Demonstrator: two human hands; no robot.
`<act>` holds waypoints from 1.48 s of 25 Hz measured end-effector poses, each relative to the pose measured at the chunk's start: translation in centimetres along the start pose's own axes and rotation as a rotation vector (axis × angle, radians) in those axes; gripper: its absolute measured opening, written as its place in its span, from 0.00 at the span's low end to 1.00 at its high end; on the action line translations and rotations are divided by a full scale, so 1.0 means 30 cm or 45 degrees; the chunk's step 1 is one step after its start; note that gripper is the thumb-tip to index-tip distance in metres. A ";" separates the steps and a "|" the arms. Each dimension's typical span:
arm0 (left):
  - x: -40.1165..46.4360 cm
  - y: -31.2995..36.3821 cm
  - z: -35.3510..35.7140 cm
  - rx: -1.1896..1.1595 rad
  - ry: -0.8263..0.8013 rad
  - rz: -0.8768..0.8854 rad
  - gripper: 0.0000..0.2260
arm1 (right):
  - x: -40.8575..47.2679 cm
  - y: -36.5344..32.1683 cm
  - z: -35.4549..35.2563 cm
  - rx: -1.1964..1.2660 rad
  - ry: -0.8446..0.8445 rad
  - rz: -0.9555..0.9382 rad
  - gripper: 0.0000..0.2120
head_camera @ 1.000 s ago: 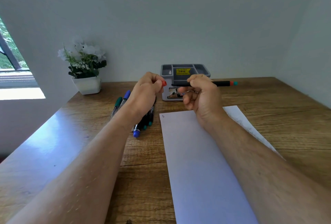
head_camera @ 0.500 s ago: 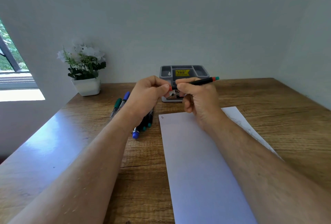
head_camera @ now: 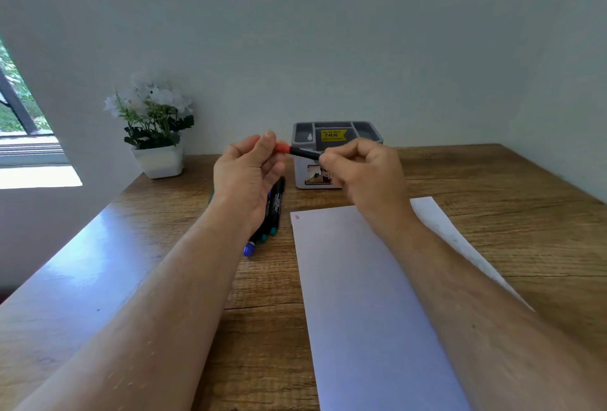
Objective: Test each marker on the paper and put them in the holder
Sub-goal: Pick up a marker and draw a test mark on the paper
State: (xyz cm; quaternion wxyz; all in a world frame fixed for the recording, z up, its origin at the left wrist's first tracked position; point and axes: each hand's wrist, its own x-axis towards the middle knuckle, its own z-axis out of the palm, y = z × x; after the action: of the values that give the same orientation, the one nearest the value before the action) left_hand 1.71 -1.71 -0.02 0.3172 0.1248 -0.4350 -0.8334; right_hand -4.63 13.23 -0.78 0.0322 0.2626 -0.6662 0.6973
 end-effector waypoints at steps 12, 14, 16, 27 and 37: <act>-0.013 -0.008 0.027 0.061 -0.037 0.149 0.18 | -0.005 0.016 0.018 -0.408 -0.041 -0.043 0.07; -0.024 -0.020 0.037 0.149 -0.076 0.164 0.22 | -0.008 0.021 0.028 -0.462 -0.075 -0.040 0.07; -0.036 -0.029 0.044 0.211 -0.086 0.248 0.24 | -0.010 0.022 0.032 -0.476 -0.103 -0.042 0.06; 0.016 0.040 0.143 0.662 0.018 1.232 0.22 | 0.012 0.043 -0.004 -0.722 0.134 -0.236 0.01; 0.243 -0.006 0.176 1.401 0.027 0.886 0.23 | 0.023 0.042 -0.032 -0.875 0.374 -0.159 0.12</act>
State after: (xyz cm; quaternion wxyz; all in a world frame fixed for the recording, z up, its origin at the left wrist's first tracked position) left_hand -6.50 -2.87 3.45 0.4627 0.1291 -0.8101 -0.3361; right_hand -6.04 13.80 -1.61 0.2560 0.1737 -0.8322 0.4603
